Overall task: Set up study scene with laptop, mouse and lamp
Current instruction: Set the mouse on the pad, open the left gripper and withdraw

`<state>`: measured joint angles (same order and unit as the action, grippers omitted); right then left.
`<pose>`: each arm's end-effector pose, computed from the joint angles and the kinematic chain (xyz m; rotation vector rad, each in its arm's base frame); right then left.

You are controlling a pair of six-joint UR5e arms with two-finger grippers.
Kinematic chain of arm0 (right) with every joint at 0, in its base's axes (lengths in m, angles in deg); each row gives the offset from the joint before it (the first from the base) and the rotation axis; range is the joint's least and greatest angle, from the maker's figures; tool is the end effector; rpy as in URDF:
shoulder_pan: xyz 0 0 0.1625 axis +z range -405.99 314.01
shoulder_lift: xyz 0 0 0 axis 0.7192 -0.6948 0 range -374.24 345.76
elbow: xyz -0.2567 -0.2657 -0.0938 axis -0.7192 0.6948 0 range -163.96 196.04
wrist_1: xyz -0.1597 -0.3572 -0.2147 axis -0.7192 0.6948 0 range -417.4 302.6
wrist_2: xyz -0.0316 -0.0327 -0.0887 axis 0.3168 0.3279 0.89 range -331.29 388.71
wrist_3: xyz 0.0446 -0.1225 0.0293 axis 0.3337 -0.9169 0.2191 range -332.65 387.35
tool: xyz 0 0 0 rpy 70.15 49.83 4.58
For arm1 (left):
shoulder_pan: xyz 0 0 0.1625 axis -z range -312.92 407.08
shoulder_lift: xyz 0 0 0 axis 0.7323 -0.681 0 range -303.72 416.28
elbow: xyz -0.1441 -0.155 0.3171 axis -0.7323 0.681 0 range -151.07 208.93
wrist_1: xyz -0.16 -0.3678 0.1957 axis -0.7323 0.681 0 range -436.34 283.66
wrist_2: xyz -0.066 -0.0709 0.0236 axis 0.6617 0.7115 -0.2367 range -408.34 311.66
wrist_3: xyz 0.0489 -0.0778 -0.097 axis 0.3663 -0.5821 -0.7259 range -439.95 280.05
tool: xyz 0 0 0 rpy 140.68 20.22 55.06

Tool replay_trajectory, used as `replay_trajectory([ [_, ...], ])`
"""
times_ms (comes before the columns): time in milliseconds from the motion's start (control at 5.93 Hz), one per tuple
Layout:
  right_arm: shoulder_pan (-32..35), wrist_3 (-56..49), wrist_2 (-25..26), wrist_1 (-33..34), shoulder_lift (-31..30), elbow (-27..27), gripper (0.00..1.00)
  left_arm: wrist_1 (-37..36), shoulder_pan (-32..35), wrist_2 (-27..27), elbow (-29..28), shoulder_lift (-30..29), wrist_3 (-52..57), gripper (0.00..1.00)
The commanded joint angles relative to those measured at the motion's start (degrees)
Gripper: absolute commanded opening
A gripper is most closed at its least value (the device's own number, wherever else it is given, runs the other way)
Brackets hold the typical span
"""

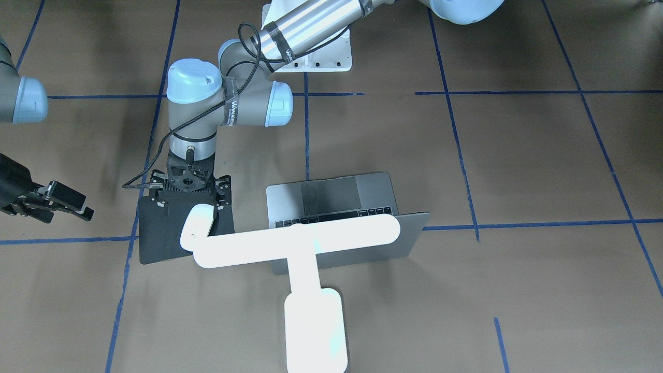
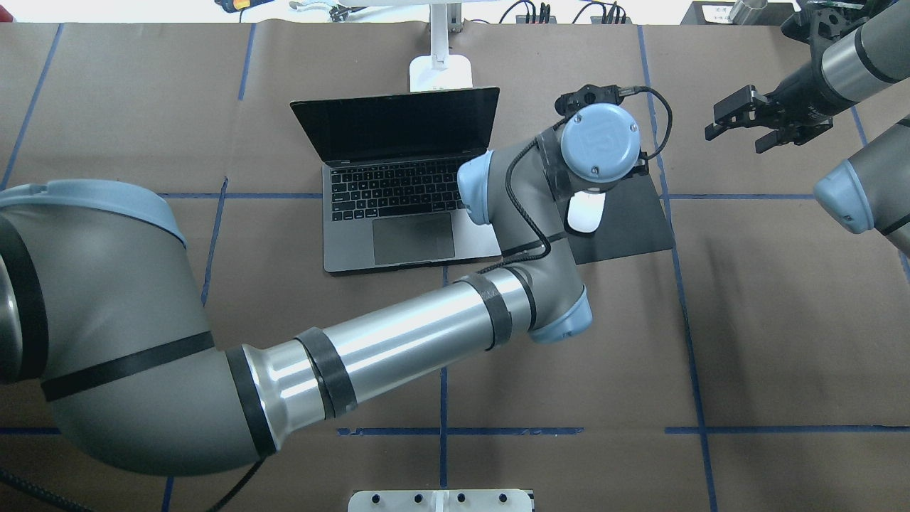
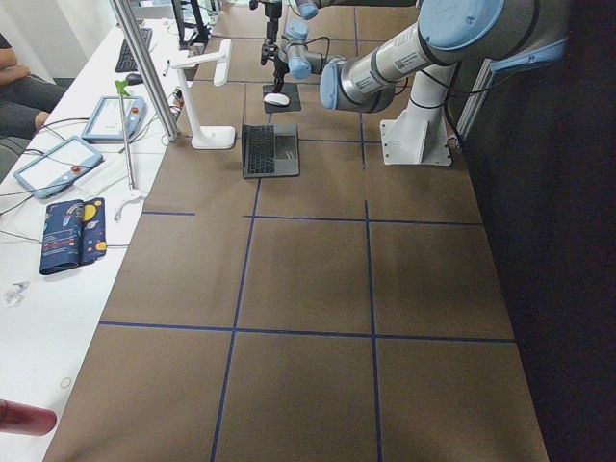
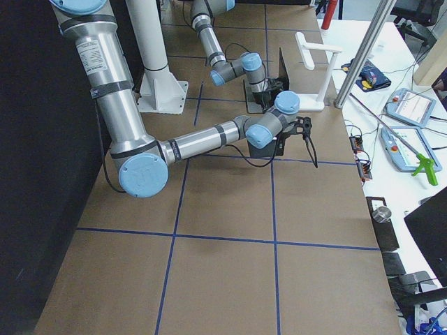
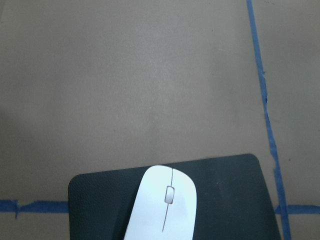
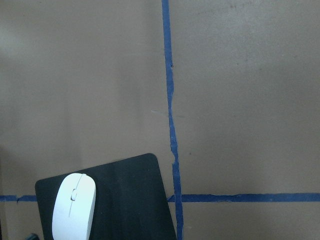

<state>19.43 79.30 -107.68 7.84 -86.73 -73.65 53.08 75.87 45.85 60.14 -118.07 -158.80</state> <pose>-0.2402 -0.6130 0.4021 0.0640 -1.0310 0.1381 0.7525 -0.5545 -0.0178 0.3268 1.0904 -0.2324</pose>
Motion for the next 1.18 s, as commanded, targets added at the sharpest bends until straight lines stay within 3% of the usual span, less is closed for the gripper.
replay_trajectory([
  [0,3.03,0.00,-0.28,0.23,-0.45,-0.57,1.00,-8.66,4.67,11.21,8.80,3.20,-0.51,1.00],
  [337,7.85,-9.77,-0.28,0.15,-6.14,-1.02,1.00,-21.35,9.77,23.00,40.08,22.02,1.76,1.00],
  [674,13.82,-21.99,-0.54,0.24,-11.41,-1.19,1.00,-33.22,13.29,26.73,67.79,42.49,15.40,1.00],
  [1011,17.62,-33.35,-0.46,1.37,-16.00,-1.11,1.00,-34.05,21.26,34.51,79.31,59.13,30.44,1.00],
])
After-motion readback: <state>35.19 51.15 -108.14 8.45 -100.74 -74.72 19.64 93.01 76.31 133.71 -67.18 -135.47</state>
